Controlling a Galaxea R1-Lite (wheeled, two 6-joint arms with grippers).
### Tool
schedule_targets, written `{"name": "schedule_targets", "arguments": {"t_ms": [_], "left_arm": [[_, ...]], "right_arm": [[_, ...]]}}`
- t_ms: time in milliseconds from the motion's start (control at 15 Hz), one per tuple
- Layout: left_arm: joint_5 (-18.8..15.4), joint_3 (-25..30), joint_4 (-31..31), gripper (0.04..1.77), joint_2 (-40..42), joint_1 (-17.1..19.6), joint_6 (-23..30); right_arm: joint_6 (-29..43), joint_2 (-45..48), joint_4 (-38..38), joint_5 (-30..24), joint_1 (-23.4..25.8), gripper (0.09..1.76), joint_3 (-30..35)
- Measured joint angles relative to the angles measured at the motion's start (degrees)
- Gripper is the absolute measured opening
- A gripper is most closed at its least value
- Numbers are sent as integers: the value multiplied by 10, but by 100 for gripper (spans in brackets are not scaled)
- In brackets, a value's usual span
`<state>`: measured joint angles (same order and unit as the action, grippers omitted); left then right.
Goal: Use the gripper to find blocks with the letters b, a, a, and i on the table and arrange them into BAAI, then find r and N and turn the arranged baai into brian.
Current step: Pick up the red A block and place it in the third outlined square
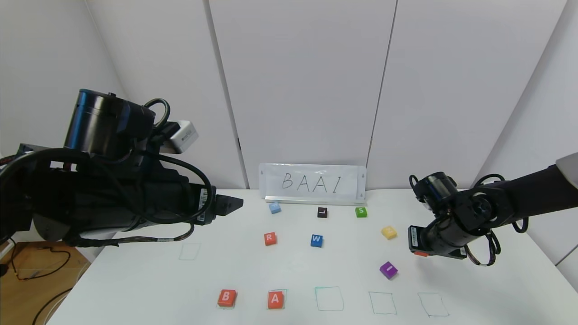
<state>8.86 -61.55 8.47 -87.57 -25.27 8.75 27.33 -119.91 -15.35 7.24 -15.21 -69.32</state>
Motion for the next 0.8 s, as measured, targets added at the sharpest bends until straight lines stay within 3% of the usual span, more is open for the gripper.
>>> {"name": "schedule_targets", "arguments": {"t_ms": [533, 800], "left_arm": [[2, 3, 0, 172, 15, -8, 0], [2, 2, 1, 172, 22, -7, -1]], "right_arm": [[58, 41, -21, 23, -127, 54, -8], [92, 27, -75, 45, -176, 54, -49]]}}
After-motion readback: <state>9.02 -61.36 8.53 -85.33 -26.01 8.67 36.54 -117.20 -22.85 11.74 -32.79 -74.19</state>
